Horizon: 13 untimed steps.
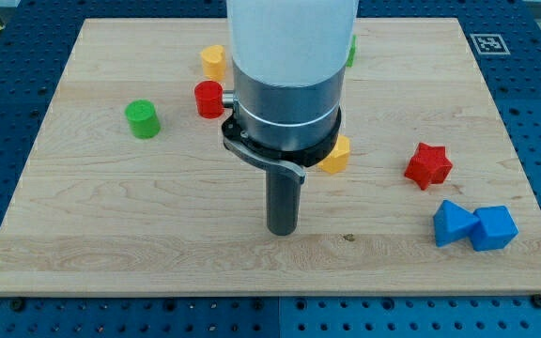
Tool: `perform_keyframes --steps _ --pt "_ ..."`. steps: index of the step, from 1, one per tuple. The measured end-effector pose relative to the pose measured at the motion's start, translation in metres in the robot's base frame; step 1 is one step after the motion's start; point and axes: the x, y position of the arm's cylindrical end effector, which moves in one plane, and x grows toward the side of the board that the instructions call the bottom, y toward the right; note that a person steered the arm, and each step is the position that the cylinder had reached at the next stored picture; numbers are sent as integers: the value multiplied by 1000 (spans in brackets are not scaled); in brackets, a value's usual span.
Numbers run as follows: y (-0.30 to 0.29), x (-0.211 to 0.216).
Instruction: Move the red star vertically above to the blue triangle
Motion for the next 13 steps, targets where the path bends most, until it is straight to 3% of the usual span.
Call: perform_keyframes --steps 2,3,5,7,8,9,13 --pt "2 -7" --pt "24 -39" --pt "25 -42" --pt "84 -47" --pt "86 -47" --pt "135 -47" --pt "174 -54"
